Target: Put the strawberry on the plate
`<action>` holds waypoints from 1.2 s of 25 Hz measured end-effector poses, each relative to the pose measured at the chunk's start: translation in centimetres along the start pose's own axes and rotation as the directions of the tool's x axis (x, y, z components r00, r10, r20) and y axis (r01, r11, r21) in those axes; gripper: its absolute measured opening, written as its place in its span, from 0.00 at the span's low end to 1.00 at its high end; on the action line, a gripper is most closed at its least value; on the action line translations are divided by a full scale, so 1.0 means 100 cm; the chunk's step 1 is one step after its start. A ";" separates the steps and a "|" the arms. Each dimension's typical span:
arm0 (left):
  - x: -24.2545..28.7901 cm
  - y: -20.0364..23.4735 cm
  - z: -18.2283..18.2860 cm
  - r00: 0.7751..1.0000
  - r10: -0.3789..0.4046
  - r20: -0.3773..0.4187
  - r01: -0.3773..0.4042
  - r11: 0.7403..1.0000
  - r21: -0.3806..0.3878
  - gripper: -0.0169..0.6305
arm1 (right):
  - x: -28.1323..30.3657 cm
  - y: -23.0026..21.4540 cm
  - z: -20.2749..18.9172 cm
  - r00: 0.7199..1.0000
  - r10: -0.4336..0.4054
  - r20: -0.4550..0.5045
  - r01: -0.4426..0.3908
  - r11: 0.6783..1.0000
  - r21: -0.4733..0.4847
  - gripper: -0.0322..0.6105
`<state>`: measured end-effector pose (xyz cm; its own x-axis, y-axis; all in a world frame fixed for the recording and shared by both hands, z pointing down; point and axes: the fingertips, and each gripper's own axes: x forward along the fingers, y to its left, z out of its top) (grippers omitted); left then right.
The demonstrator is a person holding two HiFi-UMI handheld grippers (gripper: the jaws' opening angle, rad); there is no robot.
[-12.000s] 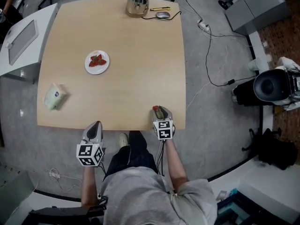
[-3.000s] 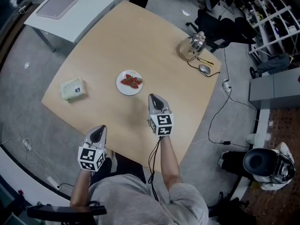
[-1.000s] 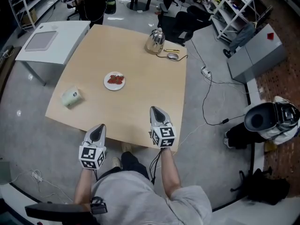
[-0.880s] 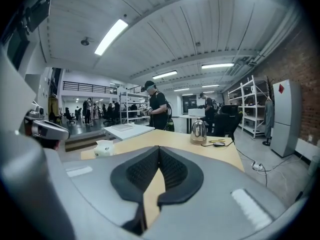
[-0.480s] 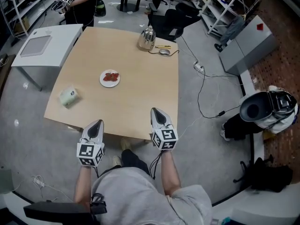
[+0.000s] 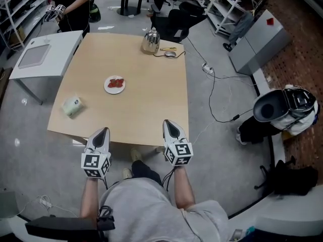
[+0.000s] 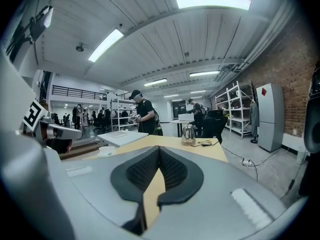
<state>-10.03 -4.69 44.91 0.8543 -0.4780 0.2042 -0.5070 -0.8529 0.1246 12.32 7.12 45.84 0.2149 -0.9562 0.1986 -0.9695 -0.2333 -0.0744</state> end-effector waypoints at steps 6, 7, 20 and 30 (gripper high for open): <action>-0.007 0.000 0.001 1.000 -0.020 0.009 0.020 1.000 0.011 0.06 | -0.024 0.007 -0.004 1.000 -0.017 0.014 0.017 0.999 0.030 0.06; -0.009 0.000 0.001 1.000 -0.023 0.010 0.023 1.000 0.012 0.06 | -0.028 0.008 -0.006 1.000 -0.020 0.014 0.020 0.999 0.042 0.06; -0.029 -0.009 -0.003 0.999 -0.040 0.023 0.040 0.999 0.023 0.06 | -0.067 0.018 -0.019 0.998 -0.055 0.026 0.053 0.996 0.070 0.06; -0.042 -0.012 -0.004 0.999 -0.032 0.033 0.031 0.999 0.030 0.06 | -0.080 0.025 -0.022 0.998 -0.053 0.041 0.050 0.996 0.071 0.06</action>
<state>-13.09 -1.60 44.27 0.8732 -0.4575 0.1683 -0.4770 -0.8730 0.1017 7.94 14.62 46.16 0.2709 -0.9488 0.1623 -0.9466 -0.2932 -0.1339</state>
